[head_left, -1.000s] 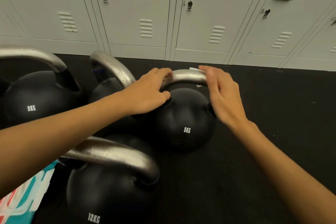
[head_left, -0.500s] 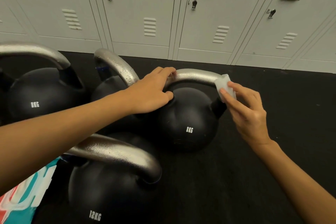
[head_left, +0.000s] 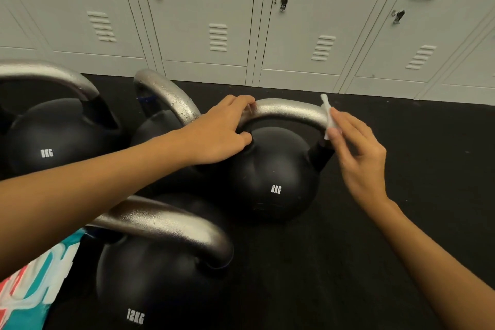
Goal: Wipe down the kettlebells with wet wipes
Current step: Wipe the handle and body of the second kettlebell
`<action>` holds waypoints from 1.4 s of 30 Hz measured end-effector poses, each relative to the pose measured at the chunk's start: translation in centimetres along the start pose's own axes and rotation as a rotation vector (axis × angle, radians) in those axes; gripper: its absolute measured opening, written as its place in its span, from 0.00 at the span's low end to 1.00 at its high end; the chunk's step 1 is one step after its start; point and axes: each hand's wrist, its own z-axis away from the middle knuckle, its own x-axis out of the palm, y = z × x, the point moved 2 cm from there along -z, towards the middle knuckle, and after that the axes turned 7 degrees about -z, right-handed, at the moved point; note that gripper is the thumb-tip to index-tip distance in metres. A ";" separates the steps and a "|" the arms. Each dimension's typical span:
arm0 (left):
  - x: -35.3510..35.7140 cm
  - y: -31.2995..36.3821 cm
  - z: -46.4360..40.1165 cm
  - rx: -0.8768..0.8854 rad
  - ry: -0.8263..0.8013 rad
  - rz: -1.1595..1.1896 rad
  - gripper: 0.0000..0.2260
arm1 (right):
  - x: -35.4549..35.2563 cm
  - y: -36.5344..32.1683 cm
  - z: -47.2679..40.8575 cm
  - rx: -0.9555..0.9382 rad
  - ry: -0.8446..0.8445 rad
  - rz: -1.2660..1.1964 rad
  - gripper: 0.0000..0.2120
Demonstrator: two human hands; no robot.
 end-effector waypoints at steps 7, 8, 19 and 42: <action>0.0 0.1 0.0 -0.004 0.007 -0.011 0.27 | -0.5 -0.2 -0.7 0.376 -0.043 -0.226 0.15; 0.0 0.1 0.0 -0.005 0.007 -0.009 0.27 | -0.2 -0.6 -1.5 0.377 -0.059 -0.222 0.14; 0.0 0.0 0.0 -0.002 0.002 0.018 0.27 | 3.6 -3.7 -5.5 -0.238 -0.376 0.349 0.16; 0.0 0.1 0.1 0.008 0.002 0.012 0.27 | 3.9 -1.6 -3.0 -0.612 -0.077 0.466 0.18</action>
